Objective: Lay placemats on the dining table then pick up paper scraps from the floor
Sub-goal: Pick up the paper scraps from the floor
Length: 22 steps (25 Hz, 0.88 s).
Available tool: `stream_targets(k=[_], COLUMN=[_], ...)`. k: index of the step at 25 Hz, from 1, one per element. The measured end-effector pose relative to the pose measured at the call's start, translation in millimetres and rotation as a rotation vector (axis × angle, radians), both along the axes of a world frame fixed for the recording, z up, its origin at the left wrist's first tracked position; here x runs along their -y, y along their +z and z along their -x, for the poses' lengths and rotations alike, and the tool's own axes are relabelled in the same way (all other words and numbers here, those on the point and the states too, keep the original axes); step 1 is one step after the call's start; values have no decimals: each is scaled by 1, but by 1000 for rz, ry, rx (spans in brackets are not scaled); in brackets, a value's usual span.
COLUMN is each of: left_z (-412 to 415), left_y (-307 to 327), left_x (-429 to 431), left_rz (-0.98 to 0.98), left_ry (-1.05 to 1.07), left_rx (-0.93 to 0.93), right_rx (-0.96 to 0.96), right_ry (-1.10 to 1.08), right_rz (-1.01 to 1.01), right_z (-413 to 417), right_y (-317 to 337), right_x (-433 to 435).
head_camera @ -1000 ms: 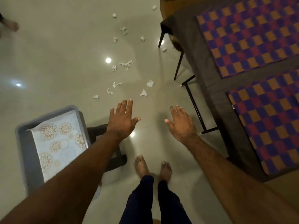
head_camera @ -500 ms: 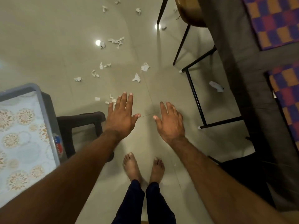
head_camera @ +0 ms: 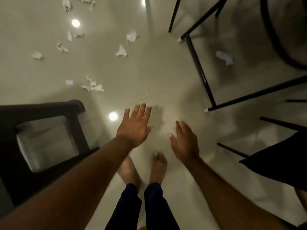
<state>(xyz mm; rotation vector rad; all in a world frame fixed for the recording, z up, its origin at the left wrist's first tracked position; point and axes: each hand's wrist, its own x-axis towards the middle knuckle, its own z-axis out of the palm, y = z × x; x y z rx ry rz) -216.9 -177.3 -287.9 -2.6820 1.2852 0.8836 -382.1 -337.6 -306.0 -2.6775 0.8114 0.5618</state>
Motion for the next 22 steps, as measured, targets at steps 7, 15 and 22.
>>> stream_targets(k=[7, 15, 22], left_z=[28, 41, 35], left_y=[-96, -159, -180], left_x=[8, 9, -3], left_rz=[-1, -44, -66], left_ry=[-93, -115, -82], left_rx=[0, -8, -35], right_rx=[-153, -320, -264], right_ry=[-141, -292, -399], right_rz=[-35, -187, -112], right_z=[85, 153, 159], right_y=[-110, -194, -233], right_x=[28, 13, -8])
